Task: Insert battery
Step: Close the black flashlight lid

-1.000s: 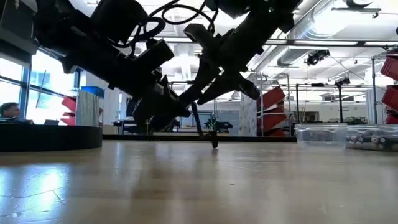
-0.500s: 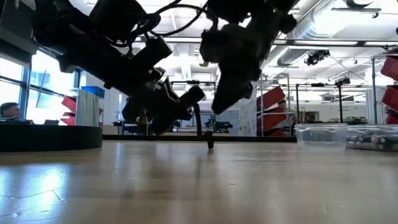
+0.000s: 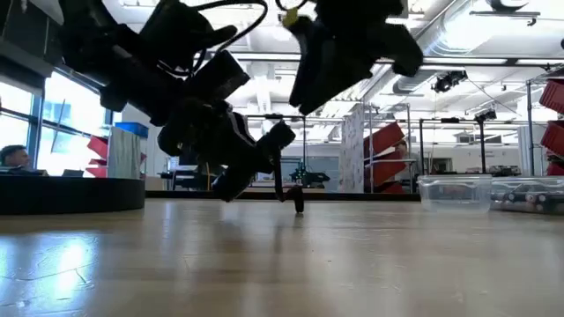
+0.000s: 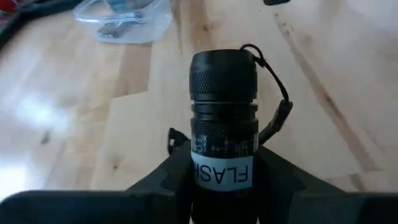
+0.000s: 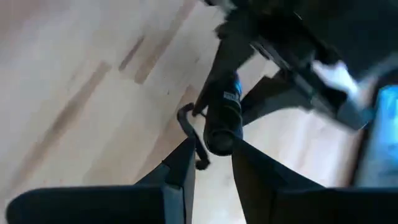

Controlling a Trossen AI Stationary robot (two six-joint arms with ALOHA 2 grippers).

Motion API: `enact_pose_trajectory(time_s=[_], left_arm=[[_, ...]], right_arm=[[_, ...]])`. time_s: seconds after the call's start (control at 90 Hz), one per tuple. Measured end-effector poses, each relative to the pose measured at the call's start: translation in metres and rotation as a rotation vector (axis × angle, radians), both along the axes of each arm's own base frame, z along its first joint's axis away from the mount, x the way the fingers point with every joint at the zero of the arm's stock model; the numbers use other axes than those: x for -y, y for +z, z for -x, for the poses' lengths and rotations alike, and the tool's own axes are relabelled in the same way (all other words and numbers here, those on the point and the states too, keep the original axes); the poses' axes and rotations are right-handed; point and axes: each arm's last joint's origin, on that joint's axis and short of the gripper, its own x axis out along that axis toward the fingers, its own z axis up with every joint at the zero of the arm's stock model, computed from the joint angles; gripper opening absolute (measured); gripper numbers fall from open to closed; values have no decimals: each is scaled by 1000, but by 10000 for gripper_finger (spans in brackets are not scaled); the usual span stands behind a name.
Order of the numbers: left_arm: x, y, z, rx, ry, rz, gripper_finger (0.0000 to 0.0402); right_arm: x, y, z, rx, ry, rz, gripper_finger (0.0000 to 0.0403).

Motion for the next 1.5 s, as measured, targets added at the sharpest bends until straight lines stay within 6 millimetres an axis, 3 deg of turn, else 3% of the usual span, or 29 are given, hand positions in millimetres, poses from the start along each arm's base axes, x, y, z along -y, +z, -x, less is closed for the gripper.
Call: enact_pose_trajectory(time_s=[0.244,0.478,0.867,1.278,1.5], left_arm=[[3,-3,-3,32,-79,48,99],[2,-5,-3,22,-77,45,99],[2,-4,-3,22,-80,41,99],[2,-4,-3,22,-79,39,99],[2,-5,-3,20,-81,37,99]], right_arm=[[-17,-17,-4,-67,203,179,72],[-22,-23,-6,-86,269,259,77],[-18,-20,-7,-76,218,286,183],[-5,-27,-10,-89,233,276,101],[-8,-28,-9,-87,253,252,97]])
